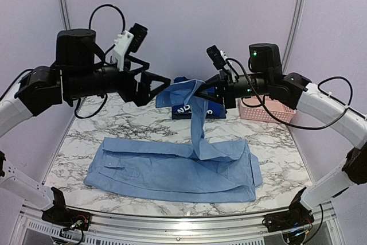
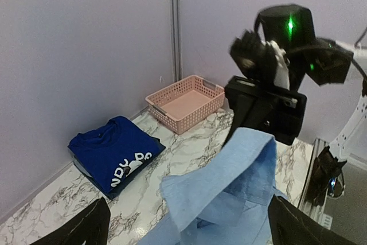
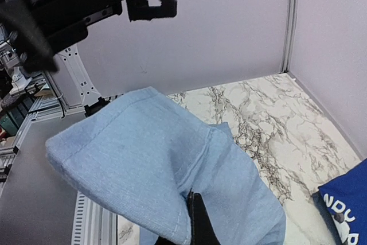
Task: Fold and stack the mixed laundry pile
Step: Fold the 1/3-folded shirt at the center of the board.
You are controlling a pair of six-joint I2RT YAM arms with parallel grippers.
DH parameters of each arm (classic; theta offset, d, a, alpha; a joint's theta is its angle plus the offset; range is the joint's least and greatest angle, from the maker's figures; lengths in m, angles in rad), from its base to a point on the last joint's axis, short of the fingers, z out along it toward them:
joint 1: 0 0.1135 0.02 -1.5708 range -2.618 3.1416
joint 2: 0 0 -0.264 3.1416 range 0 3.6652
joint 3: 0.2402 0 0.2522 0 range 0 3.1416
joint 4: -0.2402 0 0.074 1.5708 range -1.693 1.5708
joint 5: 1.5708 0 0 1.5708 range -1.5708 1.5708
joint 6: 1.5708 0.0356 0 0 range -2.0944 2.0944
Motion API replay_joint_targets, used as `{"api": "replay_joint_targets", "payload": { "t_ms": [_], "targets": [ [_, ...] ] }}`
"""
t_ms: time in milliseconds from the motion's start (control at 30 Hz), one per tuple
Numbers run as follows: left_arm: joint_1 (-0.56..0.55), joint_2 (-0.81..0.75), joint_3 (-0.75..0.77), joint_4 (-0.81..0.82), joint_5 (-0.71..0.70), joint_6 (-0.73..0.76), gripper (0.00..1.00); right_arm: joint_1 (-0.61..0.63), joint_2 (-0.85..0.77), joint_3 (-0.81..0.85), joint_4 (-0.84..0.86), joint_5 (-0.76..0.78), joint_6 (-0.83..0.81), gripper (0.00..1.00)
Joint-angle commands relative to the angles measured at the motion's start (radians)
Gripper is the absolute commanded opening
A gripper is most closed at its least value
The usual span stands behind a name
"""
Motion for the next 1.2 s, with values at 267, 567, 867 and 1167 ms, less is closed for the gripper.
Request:
{"api": "replay_joint_targets", "payload": {
  "t_ms": [267, 567, 867, 1167],
  "targets": [
    [-0.139, 0.159, 0.063, -0.062, -0.211, 0.355, 0.99, -0.002, 0.091, 0.091, -0.028, -0.11, 0.116, 0.0],
    [-0.128, 0.238, 0.129, -0.059, -0.282, 0.348, 0.94, -0.002, 0.116, 0.115, -0.084, -0.123, 0.065, 0.0],
    [-0.09, 0.218, 0.133, -0.106, -0.041, 0.345, 0.27, -0.002, 0.106, 0.126, -0.113, -0.182, -0.003, 0.0],
    [-0.101, 0.157, 0.183, -0.119, 0.197, 0.227, 0.0, -0.159, 0.028, 0.053, 0.018, -0.282, 0.159, 0.71]
  ]
}}
